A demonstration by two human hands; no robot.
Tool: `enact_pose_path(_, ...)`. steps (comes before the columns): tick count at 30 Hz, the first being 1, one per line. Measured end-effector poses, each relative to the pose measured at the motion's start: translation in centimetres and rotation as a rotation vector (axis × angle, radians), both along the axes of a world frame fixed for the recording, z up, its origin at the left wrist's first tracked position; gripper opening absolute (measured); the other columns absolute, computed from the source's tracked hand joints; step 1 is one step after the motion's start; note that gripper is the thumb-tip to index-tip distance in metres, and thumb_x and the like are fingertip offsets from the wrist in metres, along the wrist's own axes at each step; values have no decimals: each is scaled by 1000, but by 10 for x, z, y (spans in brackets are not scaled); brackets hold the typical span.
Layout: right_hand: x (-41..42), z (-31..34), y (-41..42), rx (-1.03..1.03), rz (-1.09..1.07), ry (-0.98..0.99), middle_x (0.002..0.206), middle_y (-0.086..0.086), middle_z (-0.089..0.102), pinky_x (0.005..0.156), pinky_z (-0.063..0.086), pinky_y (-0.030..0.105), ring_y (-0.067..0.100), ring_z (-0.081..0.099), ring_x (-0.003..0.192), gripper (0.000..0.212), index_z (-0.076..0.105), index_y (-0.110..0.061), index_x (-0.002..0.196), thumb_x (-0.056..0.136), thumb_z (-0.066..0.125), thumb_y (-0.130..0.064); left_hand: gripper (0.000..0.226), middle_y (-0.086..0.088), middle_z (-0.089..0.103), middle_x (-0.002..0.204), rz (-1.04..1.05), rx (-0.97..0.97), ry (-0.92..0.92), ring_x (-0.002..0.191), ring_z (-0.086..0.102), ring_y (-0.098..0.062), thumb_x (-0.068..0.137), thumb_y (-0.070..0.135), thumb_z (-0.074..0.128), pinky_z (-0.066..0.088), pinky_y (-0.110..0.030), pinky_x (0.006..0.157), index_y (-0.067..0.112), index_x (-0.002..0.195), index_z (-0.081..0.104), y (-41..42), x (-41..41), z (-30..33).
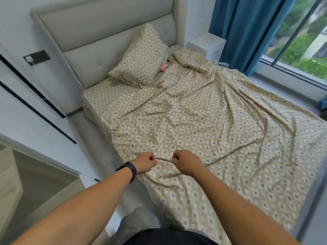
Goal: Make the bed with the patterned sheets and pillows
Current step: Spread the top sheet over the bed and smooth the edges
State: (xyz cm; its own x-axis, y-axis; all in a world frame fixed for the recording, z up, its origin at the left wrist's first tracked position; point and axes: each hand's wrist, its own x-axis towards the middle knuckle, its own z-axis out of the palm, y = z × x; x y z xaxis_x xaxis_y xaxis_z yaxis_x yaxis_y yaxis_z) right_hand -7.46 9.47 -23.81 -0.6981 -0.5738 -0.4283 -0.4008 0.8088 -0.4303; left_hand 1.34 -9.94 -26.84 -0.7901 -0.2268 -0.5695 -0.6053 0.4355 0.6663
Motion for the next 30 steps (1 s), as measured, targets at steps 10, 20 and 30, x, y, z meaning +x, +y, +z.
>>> enact_pose_path(10, -106, -42, -76, 74, -295, -33, 90, -9, 63, 69, 53, 36, 15, 60, 79, 18, 59, -25, 95, 100, 43, -32, 16, -2, 59, 79, -403, 0, -107, 71, 54, -19, 91, 18, 58, 48, -35, 69, 16, 78, 51, -78, -155, -55)
enact_pose_path(20, -145, -29, -159, 91, -677, -95, 89, -3, 63, 64, 49, 35, 22, 62, 79, 20, 60, -20, 94, 99, 41, -26, 23, -1, 53, 75, -803, -38, -166, 67, 47, -19, 94, 18, 56, 43, -31, 66, 19, 74, 45, -158, -272, -67)
enact_pose_path(30, -153, -57, -174, 99, -714, -95, 96, -4, 66, 74, 55, 37, 20, 61, 84, 23, 62, -22, 96, 100, 40, -28, 22, 0, 55, 76, -822, -57, -159, 68, 48, -18, 95, 19, 54, 42, -31, 66, 19, 75, 46, -175, -288, -64)
